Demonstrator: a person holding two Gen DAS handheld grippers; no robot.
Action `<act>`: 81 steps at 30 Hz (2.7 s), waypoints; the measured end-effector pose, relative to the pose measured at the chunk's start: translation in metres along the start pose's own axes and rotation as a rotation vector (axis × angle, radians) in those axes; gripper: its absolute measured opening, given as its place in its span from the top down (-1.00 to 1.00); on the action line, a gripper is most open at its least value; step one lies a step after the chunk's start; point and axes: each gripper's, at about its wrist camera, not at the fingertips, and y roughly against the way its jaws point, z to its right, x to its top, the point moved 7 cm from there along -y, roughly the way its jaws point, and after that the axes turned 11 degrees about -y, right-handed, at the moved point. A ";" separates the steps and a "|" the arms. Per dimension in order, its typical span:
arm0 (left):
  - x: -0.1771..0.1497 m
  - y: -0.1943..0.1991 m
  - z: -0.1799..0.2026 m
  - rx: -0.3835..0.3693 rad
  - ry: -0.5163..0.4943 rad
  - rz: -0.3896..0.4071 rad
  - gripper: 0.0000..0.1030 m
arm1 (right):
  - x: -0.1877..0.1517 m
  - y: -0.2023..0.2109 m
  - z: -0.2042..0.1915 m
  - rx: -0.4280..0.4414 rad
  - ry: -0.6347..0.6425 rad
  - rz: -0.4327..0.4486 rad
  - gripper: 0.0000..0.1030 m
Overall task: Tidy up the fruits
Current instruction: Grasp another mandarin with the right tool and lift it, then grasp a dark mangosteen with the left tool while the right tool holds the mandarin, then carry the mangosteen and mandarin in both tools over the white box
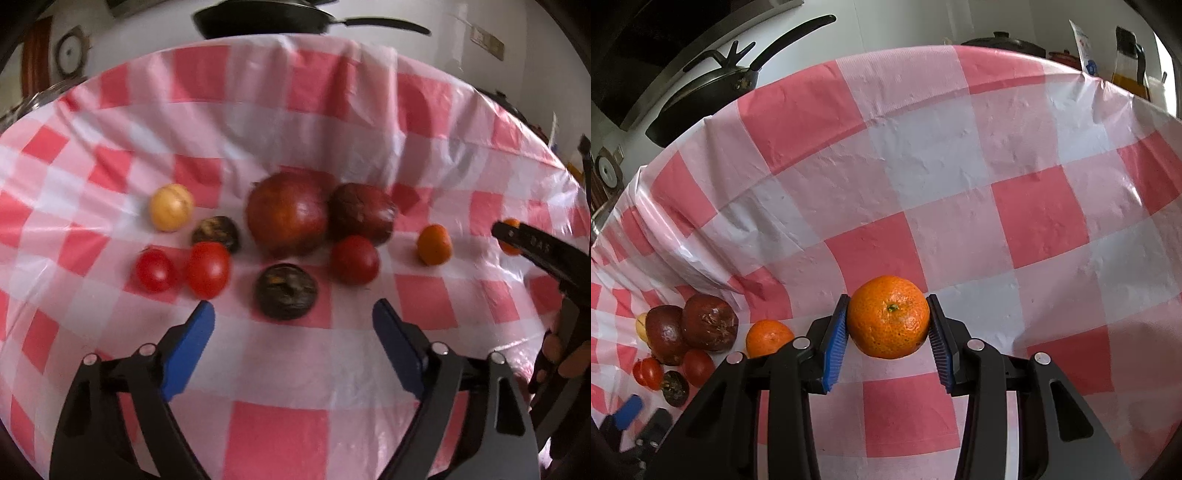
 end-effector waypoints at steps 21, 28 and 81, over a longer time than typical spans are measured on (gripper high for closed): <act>0.012 -0.024 -0.020 0.008 0.007 -0.085 0.16 | -0.019 0.001 -0.004 0.039 -0.021 -0.015 0.20; -0.015 0.055 -0.069 0.078 0.102 0.025 0.16 | -0.034 0.030 -0.036 0.086 0.060 0.000 0.20; -0.456 0.352 -0.357 0.501 0.536 -0.102 0.16 | -0.593 0.385 -0.350 0.755 1.193 -0.385 0.20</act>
